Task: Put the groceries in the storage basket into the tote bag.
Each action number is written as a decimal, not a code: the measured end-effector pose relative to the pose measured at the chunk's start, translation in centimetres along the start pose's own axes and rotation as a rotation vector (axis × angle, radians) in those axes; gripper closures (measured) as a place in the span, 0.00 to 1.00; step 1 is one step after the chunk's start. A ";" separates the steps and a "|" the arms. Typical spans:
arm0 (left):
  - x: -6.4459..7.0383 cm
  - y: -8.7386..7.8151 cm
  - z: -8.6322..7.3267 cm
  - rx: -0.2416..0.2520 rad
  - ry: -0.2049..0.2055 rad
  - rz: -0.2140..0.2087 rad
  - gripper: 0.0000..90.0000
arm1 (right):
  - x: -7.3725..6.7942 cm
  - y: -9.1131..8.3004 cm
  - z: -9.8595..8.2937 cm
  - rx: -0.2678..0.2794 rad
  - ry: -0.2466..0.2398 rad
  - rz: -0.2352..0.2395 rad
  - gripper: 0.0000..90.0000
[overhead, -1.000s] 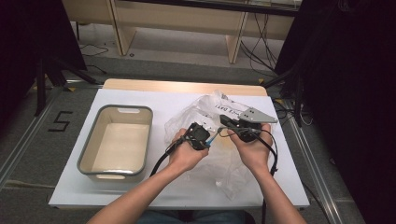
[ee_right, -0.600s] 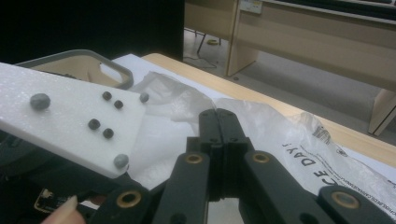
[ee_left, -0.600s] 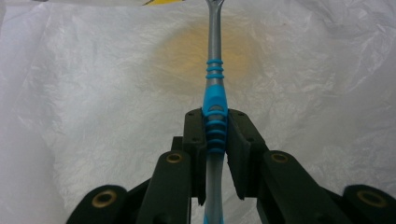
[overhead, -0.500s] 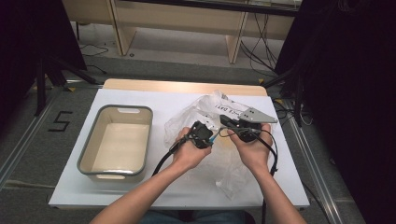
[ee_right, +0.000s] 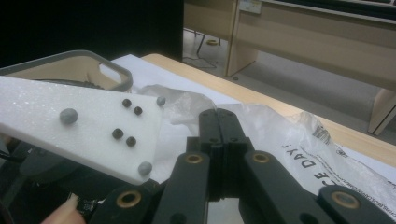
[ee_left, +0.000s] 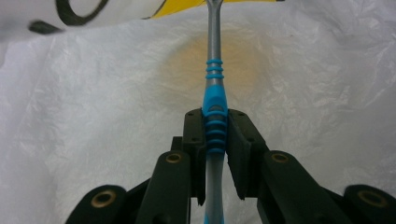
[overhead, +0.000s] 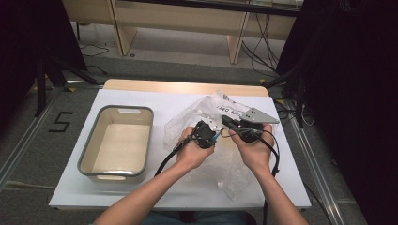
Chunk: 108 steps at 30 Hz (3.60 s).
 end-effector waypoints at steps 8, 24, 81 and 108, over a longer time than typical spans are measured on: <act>0.3 0.6 0.0 0.029 0.045 0.010 0.83 | 0.1 0.0 0.0 -0.003 0.002 -0.002 1.00; 0.2 -6.1 -1.9 0.139 0.089 -0.055 0.57 | 0.1 0.0 -1.2 -0.041 0.012 0.002 1.00; -4.1 -4.3 -7.3 0.021 -0.058 0.014 0.44 | 2.9 -3.1 -8.5 -0.269 0.187 0.034 0.61; -4.0 -4.9 -8.1 0.035 -0.065 -0.009 0.41 | 6.2 -9.0 -11.0 -0.252 0.320 -0.219 0.42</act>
Point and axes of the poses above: each handheld gripper's, and its own axes: y roughly forward along the jaws, z roughly out of its top, x roughly to its right, the point moved 3 cm from there along y, roughly forward along the jaws, and after that the axes turned 9 degrees about z, right-handed, at the moved point
